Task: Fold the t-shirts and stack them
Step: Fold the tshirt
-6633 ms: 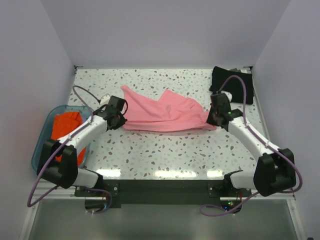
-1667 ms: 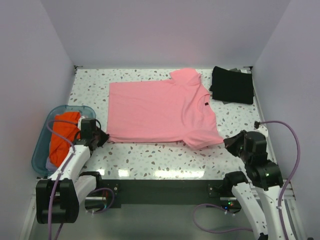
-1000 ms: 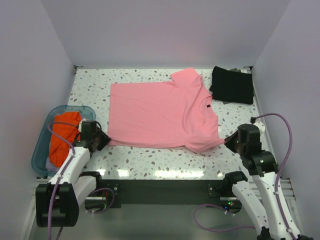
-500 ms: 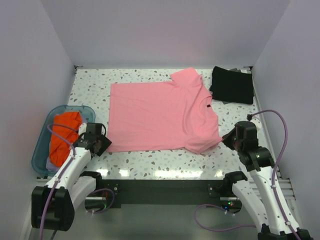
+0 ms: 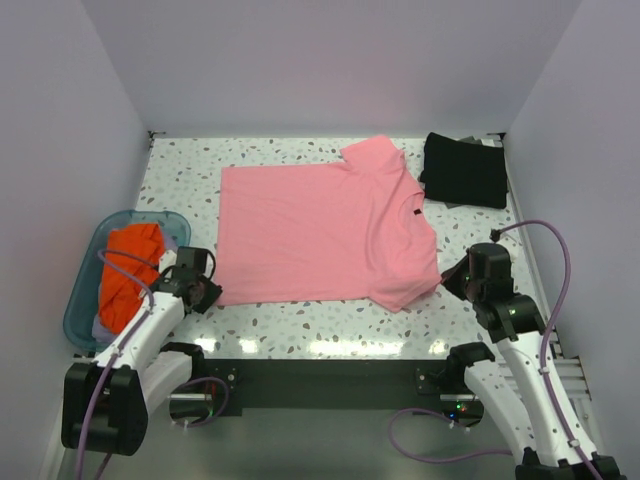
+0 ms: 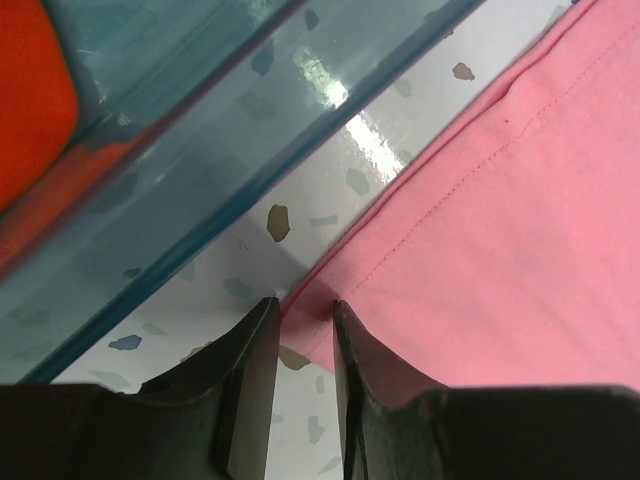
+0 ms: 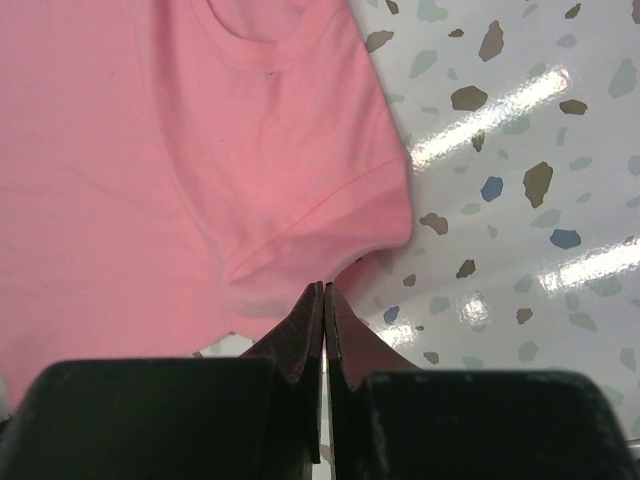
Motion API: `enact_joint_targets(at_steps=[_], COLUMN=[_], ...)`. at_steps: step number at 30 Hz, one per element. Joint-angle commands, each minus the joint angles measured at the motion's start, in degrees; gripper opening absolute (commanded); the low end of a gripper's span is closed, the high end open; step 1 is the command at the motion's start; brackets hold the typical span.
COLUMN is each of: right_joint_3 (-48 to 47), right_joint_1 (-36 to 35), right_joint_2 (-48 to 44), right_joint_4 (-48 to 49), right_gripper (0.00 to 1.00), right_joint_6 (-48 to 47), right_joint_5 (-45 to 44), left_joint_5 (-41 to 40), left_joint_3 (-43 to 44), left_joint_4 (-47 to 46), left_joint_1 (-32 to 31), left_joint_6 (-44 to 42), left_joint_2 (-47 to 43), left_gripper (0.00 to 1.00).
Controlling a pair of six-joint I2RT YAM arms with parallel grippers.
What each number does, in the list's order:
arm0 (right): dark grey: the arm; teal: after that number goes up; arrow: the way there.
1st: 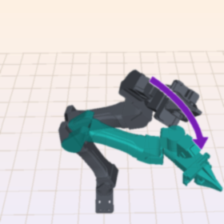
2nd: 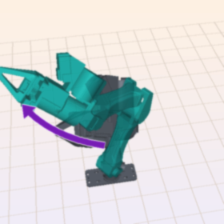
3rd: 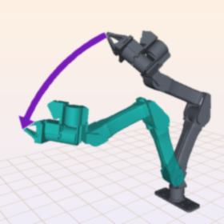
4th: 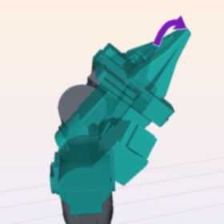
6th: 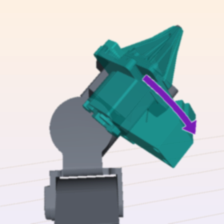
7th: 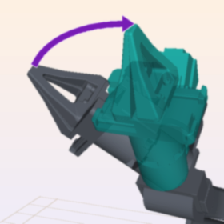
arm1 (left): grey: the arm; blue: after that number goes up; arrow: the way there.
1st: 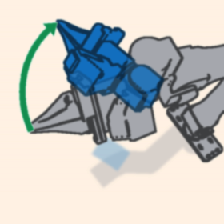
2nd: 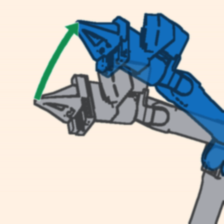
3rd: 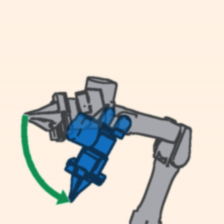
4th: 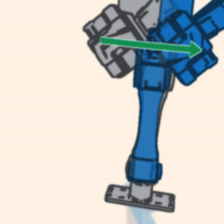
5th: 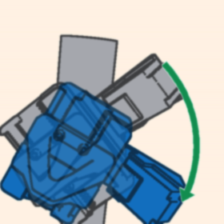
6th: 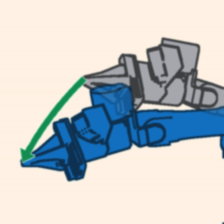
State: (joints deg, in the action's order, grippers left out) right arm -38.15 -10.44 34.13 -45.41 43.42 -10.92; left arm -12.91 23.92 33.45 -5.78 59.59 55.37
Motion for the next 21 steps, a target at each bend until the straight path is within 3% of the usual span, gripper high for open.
enact_joint_targets(at_steps=[1,4,11,21], right_joint_3=[-0.08,-0.26,-1.31,-6.57], right_joint_1=[0.07,0.07,0.07,0.07], right_joint_2=[-0.03,0.15,0.67,8.3], right_joint_4=[2.52,2.78,3.04,6.73], right_gripper=[0.0,0.0,0.0,0.0], right_joint_6=[-0.62,-0.44,-0.79,-2.64], right_joint_5=[0.02,0.19,-0.24,-0.42], left_joint_5=[-2.21,-2.21,-1.86,-1.16], left_joint_3=[-0.72,-1.16,-0.02,8.93], left_joint_4=[-1.11,-2.25,-3.22,-1.02], left_joint_1=[-0.46,-0.55,-0.81,-0.81], left_joint_6=[1.23,0.88,-1.14,-5.62], left_joint_2=[0.78,2.8,5.36,2.54], left_gripper=[0.32,0.29,0.0,0.0])
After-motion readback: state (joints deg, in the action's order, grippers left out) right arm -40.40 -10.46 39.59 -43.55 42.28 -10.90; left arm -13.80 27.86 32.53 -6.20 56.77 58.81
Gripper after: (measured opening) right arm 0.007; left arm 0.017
